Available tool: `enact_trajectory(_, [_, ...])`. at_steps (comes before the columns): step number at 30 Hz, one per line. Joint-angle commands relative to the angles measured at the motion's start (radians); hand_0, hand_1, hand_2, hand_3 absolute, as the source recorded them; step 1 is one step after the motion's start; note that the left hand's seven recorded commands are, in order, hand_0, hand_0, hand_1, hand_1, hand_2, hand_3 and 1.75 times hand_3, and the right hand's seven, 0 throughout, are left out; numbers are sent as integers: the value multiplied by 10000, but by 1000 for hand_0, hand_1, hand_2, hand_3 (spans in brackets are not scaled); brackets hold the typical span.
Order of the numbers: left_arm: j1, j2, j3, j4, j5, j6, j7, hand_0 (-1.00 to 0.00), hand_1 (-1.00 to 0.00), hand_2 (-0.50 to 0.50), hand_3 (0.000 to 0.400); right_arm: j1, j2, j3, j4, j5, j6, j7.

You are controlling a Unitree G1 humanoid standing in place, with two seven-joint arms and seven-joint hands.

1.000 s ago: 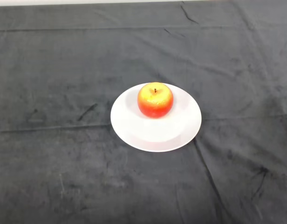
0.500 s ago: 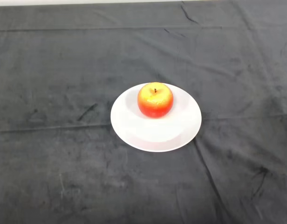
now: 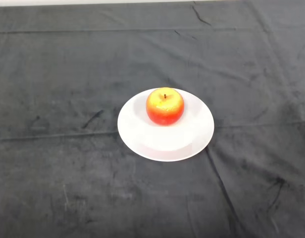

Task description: Move the apple to the plate

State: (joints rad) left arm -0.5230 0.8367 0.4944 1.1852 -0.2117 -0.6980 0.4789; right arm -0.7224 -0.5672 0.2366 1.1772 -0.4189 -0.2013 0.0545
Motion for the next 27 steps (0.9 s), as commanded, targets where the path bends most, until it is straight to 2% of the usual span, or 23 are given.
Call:
enact_trajectory(1, [-189,386,344,185,170,123,-14,0,0,0,0,-93,-261,22,175,-58,-87,-93])
enact_trajectory(27, [-180,333,419,174,261,117,-29,0,0,0,0,-93,-262,22,174,-57,-87,-93])
